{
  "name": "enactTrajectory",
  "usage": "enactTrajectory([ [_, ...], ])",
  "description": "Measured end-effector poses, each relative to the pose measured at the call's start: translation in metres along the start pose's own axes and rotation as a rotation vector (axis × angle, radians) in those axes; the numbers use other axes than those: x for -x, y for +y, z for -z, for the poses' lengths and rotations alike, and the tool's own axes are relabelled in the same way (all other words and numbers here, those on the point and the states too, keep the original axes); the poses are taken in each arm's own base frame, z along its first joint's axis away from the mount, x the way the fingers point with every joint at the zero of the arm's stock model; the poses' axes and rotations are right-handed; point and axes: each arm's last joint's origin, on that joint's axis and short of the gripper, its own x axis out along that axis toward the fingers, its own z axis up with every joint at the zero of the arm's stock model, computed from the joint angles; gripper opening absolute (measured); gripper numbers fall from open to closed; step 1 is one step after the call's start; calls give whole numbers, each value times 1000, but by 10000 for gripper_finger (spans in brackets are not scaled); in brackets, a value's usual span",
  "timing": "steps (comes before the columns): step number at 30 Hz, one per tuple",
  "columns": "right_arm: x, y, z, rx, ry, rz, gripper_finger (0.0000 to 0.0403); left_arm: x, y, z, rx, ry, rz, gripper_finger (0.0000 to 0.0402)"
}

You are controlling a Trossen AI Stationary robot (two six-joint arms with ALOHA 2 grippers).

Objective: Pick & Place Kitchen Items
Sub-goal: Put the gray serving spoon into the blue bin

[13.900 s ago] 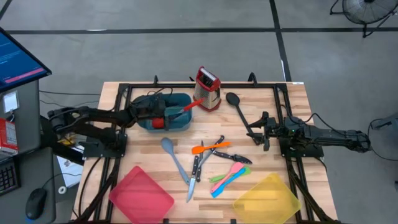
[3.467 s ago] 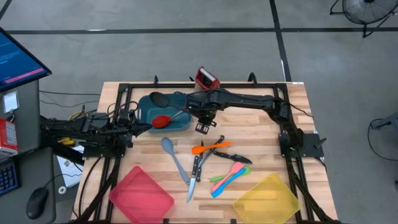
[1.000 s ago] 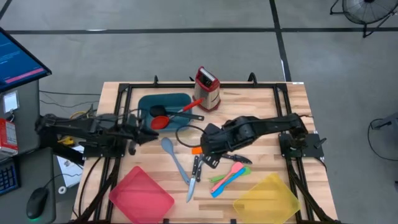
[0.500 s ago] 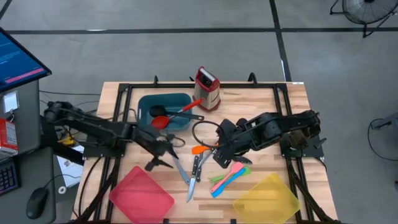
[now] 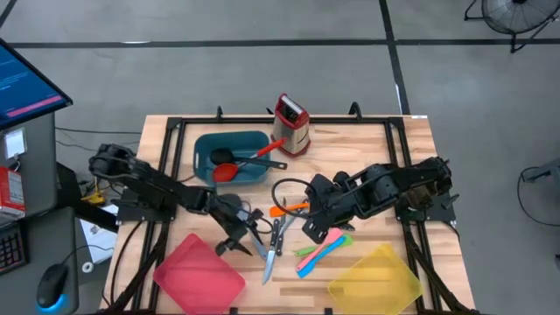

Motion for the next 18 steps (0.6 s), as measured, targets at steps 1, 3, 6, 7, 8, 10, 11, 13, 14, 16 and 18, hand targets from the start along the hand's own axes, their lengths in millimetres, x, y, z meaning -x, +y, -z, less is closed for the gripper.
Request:
enactTrajectory([
  [1, 0, 1, 1, -3, 1, -1, 196, -4, 0, 4, 8, 16, 6, 200],
  [3, 1, 2, 2, -1, 2, -4, 196, -11, 0, 13, 24, 49, 20, 200],
  [6, 1, 3, 4, 3, 3, -6, 196, -22, -4, 24, 40, 98, 47, 200],
  [7, 1, 3, 4, 3, 3, -6, 195, -26, -6, 28, 43, 117, 52, 200],
  [8, 1, 3, 4, 2, 3, -6, 194, -29, -8, 30, 43, 135, 51, 200],
  [10, 1, 3, 4, 2, 2, -6, 193, -36, -10, 32, 37, 164, 28, 200],
  [11, 1, 3, 3, 2, 2, -6, 192, -38, -11, 34, 35, 177, 16, 200],
  [13, 1, 3, 3, 2, 1, -4, 192, -41, -10, 36, 41, 198, -2, 200],
  [14, 1, 3, 3, 2, 0, -4, 192, -42, -10, 37, 50, 206, -14, 200],
  [16, 1, 3, 3, 2, 0, -4, 192, -42, -8, 38, 62, 214, -24, 200],
  [18, 2, 3, 4, 5, 1, -6, 192, -42, -6, 39, 67, 216, -31, 200],
])
